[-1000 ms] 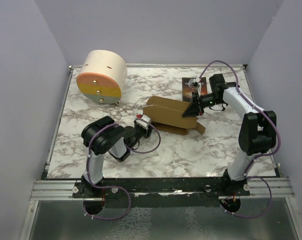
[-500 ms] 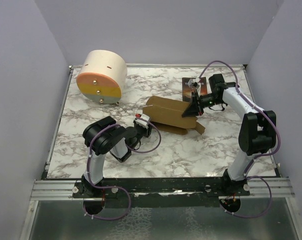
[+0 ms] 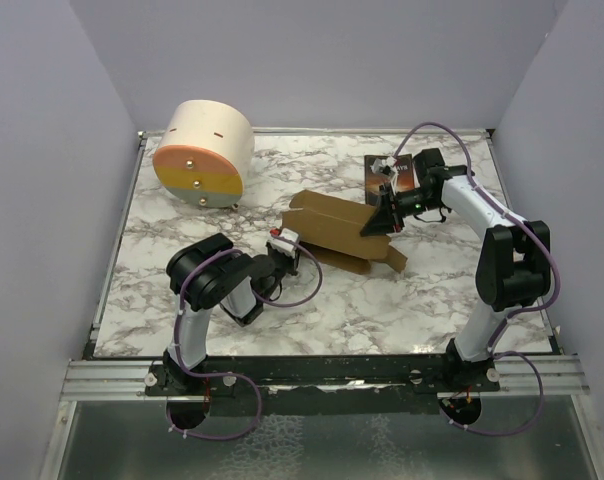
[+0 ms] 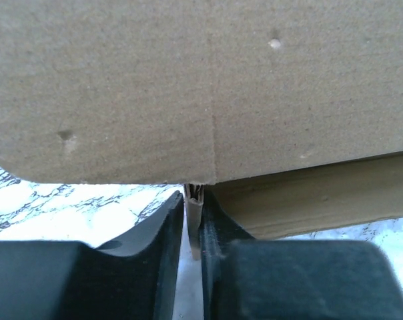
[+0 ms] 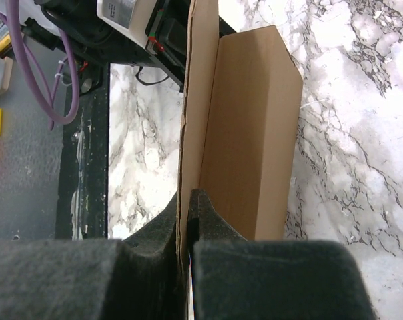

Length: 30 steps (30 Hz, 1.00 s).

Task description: Fold the paper box

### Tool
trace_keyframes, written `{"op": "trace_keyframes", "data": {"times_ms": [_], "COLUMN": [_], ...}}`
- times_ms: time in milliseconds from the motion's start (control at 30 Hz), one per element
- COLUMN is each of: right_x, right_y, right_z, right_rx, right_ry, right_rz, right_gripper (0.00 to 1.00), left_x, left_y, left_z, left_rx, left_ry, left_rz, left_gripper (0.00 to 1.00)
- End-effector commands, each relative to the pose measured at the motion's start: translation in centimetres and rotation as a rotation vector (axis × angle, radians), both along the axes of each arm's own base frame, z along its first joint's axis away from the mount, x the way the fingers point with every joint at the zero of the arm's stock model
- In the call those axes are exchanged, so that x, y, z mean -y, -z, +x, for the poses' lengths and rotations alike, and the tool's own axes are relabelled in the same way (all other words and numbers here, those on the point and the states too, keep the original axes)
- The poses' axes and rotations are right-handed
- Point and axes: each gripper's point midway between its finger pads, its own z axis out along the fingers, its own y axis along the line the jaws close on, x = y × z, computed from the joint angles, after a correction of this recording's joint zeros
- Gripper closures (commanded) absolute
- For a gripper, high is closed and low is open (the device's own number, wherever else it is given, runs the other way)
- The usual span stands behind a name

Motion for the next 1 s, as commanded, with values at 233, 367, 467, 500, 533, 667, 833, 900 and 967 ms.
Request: {"op": "trace_keyframes", "data": {"times_ms": [233,367,467,500,533,667,833,900,967], "right_x": [0.1,0.1,0.1,0.1,0.1,0.1,0.1,0.1,0.1], "right_y": [0.6,0.7,0.7,0.7,0.7,0.8,0.8,0.8,0.8], "right_z": [0.2,0.3,0.3,0.3,0.3,0.4,0.4,0.4,0.4], "right_rx": [-0.023,-0.026,-0.027,-0.028,-0.028,-0.031,-0.032,-0.034,-0.035], "right_ry": [0.017,0.021,0.025,0.026,0.027,0.031,0.031,0.031,0.031], "right_rz": [-0.004,-0.006,-0.007,-0.007,-0.007,-0.007,-0.007,-0.006,-0.007], "right_gripper": [0.99,0.99,0.99,0.99,0.99,0.99,0.99,0.99,0.99], "left_x": [-0.9,-0.8,-0.7,-0.6,-0.5,-0.4,-0.5,-0.5,-0.4], "left_y": [-5.0,-5.6,-6.1,-6.2,-6.4,-7.0,-7.6,-7.7,-7.7], "left_z": [0.3,0.2,0.3,0.3,0.4,0.7,1.2,1.4,1.6], "left_rx": [0.140,0.158,0.174,0.179,0.185,0.207,0.223,0.226,0.229], "left_ry": [-0.043,-0.040,-0.038,-0.037,-0.036,-0.044,-0.068,-0.079,-0.087], "left_rz": [-0.140,-0.156,-0.160,-0.161,-0.161,-0.158,-0.166,-0.168,-0.168], "left_gripper": [0.66,0.61,0.59,0.59,0.59,0.59,0.60,0.60,0.60]}}
